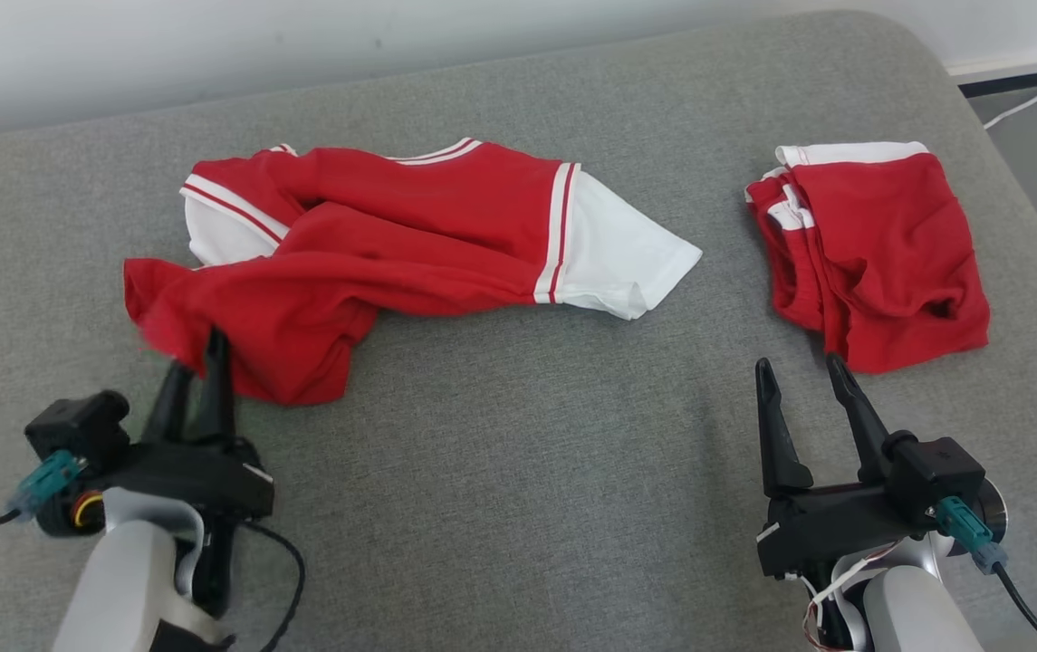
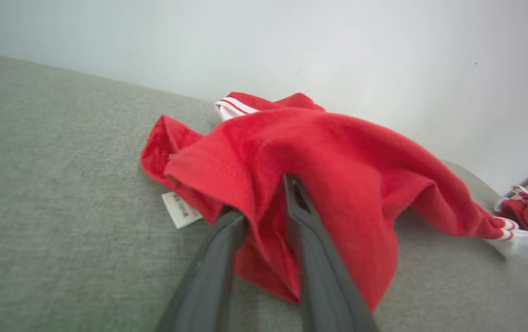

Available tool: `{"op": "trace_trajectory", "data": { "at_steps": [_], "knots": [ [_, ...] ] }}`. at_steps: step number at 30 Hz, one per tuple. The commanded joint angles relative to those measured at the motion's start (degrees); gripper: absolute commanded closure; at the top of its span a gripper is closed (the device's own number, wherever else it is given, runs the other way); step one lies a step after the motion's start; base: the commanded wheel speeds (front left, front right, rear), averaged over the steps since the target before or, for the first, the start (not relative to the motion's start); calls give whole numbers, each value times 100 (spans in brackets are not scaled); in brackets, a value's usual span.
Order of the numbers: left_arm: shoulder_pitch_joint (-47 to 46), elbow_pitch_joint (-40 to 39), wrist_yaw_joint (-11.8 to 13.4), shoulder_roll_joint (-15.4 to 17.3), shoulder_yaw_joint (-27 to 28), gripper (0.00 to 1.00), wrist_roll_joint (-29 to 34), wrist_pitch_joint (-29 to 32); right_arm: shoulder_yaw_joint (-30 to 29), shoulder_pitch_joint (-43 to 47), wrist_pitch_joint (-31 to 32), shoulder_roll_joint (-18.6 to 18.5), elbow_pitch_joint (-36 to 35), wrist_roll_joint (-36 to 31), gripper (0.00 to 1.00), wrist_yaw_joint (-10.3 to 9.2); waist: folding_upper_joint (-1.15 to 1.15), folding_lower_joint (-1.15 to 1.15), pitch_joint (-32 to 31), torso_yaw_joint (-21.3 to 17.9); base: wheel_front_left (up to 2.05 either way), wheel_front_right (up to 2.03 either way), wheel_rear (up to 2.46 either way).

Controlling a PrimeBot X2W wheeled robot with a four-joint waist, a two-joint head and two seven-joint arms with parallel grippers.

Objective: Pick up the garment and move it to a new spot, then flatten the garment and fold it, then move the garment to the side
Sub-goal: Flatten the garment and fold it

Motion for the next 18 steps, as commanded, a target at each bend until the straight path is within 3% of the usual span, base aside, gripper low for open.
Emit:
{"op": "trace_trajectory", "data": {
  "at_steps": [1,11,18],
  "knots": [
    [10,-329,-3,93,-118,100,-136,-6,-17,-83,-3,22,10,28,0,-6,0,-1,34,61,0,0,0],
    [236,-2136,-6,386,-408,100,-40,-6,-110,-35,-3,45,126,75,0,-6,0,-1,-69,434,0,0,0],
    [-25,-2377,-6,977,-840,100,222,-5,-125,-4,-3,57,285,123,0,-6,0,-1,-305,739,0,0,0]
  ]
}}
